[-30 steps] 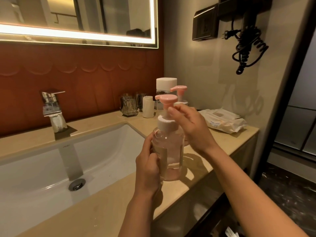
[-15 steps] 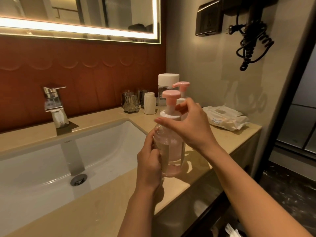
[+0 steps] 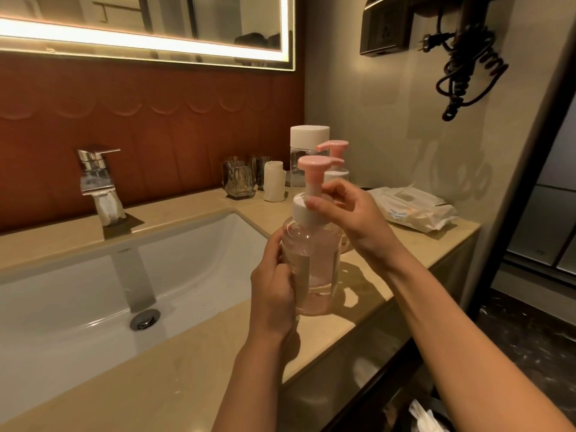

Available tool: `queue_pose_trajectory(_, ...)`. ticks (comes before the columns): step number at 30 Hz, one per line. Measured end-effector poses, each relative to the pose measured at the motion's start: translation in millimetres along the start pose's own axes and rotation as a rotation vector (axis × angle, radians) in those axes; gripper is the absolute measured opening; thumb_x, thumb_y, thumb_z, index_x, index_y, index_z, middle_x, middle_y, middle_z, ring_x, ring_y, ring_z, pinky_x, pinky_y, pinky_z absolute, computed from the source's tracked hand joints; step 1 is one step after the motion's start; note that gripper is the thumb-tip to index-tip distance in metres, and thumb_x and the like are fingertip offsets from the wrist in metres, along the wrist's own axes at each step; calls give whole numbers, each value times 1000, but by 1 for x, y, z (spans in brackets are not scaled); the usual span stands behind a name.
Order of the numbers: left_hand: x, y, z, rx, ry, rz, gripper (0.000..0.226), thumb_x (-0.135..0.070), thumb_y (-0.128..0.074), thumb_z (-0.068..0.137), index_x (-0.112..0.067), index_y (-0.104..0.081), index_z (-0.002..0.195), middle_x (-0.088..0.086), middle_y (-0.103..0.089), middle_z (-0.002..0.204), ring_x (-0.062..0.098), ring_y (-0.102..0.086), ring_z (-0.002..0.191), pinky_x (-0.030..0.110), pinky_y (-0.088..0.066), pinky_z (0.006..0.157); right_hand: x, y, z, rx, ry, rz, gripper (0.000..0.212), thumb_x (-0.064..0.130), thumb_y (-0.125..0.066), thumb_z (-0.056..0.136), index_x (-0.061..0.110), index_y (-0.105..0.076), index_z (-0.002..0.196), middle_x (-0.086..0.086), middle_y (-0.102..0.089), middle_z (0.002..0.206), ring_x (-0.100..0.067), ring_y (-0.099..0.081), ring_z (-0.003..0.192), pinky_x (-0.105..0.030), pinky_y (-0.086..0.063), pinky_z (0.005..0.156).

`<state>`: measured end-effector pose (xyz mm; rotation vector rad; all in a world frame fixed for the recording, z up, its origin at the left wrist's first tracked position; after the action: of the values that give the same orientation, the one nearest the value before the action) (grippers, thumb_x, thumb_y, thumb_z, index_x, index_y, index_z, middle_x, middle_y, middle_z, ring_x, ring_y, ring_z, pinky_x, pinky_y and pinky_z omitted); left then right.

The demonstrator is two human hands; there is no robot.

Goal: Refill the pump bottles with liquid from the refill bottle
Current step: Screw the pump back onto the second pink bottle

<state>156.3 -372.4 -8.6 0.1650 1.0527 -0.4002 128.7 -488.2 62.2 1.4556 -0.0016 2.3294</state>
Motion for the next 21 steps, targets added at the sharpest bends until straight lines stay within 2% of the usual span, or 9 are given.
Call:
queue_pose_trajectory(4, -1, 0, 0, -7, 5, 1, 44, -25, -32, 80, -28, -48, 121, -26, -61, 94, -8, -59, 89, 7, -46, 65, -2, -6, 2, -178, 12, -180, 52, 49, -74, 68, 17, -51, 101, 5, -55, 100, -8, -54, 93, -15, -43, 70)
queue_pose_trajectory(6, -2, 0, -1, -5, 12, -8, 43, -24, -31, 80, -29, -48, 119, -27, -63, 89, -10, -59, 87, 7, -46, 64, -3, -6, 3, -160, 18, -235, 66, 63, -73, 61, 20, -50, 105, 3, -55, 105, -12, -54, 99, -23, -48, 77)
queue_pose_trajectory(7, -2, -1, -1, 1, 15, -15, 43, -24, -31, 80, -29, -48, 119, -29, -64, 86, -9, -59, 86, 7, -46, 63, -3, -5, 3, -122, 12, -208, 66, 65, -67, 62, 22, -50, 110, 3, -55, 110, -12, -54, 103, -25, -48, 81)
queue_pose_trajectory(11, 0, -1, -1, -10, 23, -13, 46, -24, -30, 79, -28, -48, 122, -31, -62, 89, -11, -58, 87, 6, -45, 63, -1, 2, 1, 123, -24, 21, 41, 47, -45, 83, 32, -50, 120, 18, -56, 120, 13, -52, 105, -4, -42, 79)
queue_pose_trajectory(13, 1, -1, 0, -14, 26, -8, 48, -26, -30, 79, -26, -47, 124, -25, -60, 95, -11, -57, 88, 6, -46, 63, -3, 3, 0, 183, -44, 28, 28, 38, -49, 92, 30, -55, 119, 17, -59, 117, 14, -55, 102, -2, -42, 77)
queue_pose_trajectory(15, 0, -1, 0, -9, 16, 4, 50, -26, -30, 80, -21, -48, 126, -18, -60, 98, -8, -58, 88, 8, -46, 64, -1, 1, -1, 143, -22, 18, 28, 31, -55, 89, 25, -57, 115, 14, -62, 111, 11, -58, 94, -2, -44, 72)
queue_pose_trajectory(17, -1, 0, 0, -7, 10, 5, 50, -26, -30, 80, -20, -48, 126, -17, -61, 96, -5, -59, 88, 10, -47, 64, 0, -1, 0, 60, 16, 1, 42, 37, -60, 76, 19, -59, 114, 7, -63, 111, 0, -60, 99, -9, -47, 74)
queue_pose_trajectory(19, -1, 0, 0, -9, 4, 9, 48, -26, -30, 81, -20, -49, 125, -20, -61, 95, -5, -59, 88, 9, -47, 64, 0, -3, 0, -10, 30, -11, 46, 41, -64, 68, 19, -59, 108, 5, -63, 108, -10, -59, 104, -20, -49, 83)
queue_pose_trajectory(21, -1, 0, 0, -12, 2, 10, 46, -26, -30, 81, -22, -48, 123, -19, -60, 96, -7, -59, 88, 8, -46, 64, -1, -6, 1, -87, 32, -63, 53, 46, -67, 63, 16, -56, 105, 5, -61, 105, -14, -58, 102, -28, -50, 85)
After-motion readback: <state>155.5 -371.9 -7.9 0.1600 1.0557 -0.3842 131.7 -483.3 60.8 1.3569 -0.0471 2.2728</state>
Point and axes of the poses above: each hand's wrist, its own z-axis towards the middle knuckle, its own y-axis out of the back of the hand, x = y × z, the point moved 4 cm from there along z, towards the middle knuckle
